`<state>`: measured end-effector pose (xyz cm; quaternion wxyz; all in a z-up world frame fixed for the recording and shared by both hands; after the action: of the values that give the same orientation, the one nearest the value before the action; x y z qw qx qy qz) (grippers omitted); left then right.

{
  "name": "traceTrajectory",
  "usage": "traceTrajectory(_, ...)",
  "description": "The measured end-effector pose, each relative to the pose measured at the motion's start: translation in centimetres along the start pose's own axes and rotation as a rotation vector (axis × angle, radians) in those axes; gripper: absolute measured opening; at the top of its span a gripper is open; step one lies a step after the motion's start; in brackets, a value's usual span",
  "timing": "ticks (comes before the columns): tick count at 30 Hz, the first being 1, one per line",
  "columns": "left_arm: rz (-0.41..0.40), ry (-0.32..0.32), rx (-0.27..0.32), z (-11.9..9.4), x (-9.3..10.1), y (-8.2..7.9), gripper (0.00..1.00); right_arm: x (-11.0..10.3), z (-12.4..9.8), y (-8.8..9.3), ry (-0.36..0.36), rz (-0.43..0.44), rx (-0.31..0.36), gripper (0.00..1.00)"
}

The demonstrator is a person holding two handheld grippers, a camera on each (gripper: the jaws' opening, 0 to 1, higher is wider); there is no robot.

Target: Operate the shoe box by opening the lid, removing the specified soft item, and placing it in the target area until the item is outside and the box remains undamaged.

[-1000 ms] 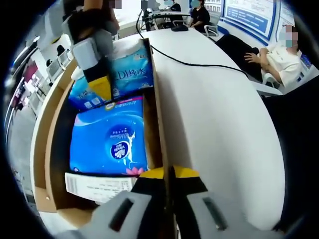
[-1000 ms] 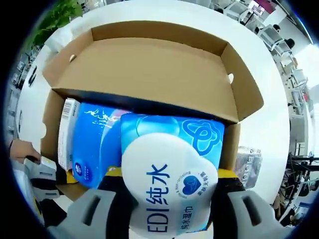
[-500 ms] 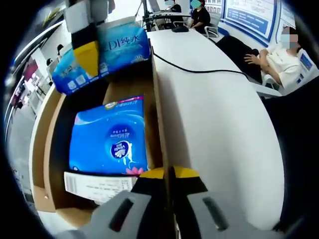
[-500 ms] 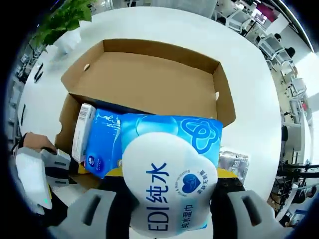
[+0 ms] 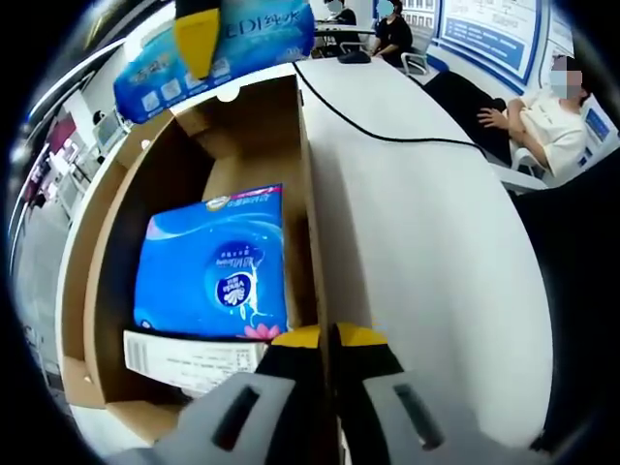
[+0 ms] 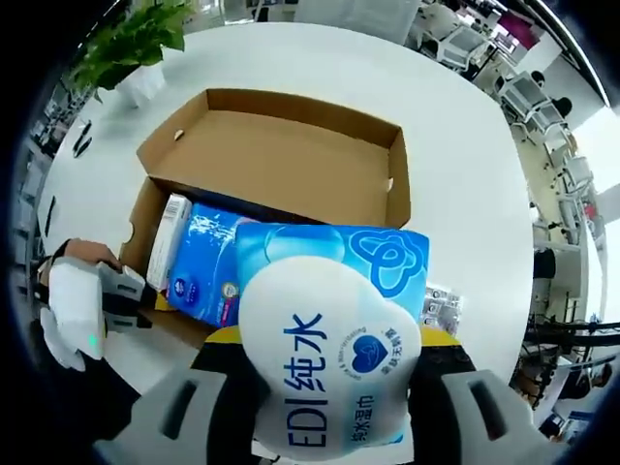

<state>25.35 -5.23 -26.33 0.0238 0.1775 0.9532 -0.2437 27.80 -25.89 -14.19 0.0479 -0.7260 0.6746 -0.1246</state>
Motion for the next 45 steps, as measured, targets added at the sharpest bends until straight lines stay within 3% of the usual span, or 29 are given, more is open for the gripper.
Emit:
traceTrajectory(15, -0.002, -0.002, -0.003, -0.1, 0.8, 0.1, 0.03, 5.3, -3.2, 1.1, 0.031, -0.020, 0.010, 0.60)
traceTrajectory(23, -0.002, 0.002, 0.000, 0.0, 0.6, 0.4, 0.02, 8.3, -4.2, 0.8, 0.038, -0.059, 0.033, 0.60)
traceTrajectory(37, -0.006, 0.008, 0.003, 0.4, -0.1, 0.2, 0.02, 11.0, -1.6, 1.9, 0.004, -0.166, 0.000, 0.58)
traceTrajectory(40, -0.004, 0.009, 0.001, 0.4, -0.2, 0.2, 0.03, 11.4, -1.0, 2.2, -0.004, -0.274, 0.002, 0.58)
traceTrajectory(45, 0.003, 0.001, -0.018, 0.5, -0.2, 0.0, 0.02, 12.4, 0.1, 1.9, -0.035, -0.372, 0.015, 0.58)
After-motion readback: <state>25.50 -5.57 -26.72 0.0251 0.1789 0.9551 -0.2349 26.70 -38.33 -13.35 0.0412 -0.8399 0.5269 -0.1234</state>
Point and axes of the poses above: the point that each gripper's makers call its tool centre point, and the gripper's own axes: z roughly forward along the fingers, x roughly to its right, y roughly out of its underside, the point moved 7 cm from there along -z, roughly backward along the fingers, and after that the axes turned 9 degrees about z, right-handed, at the moved point
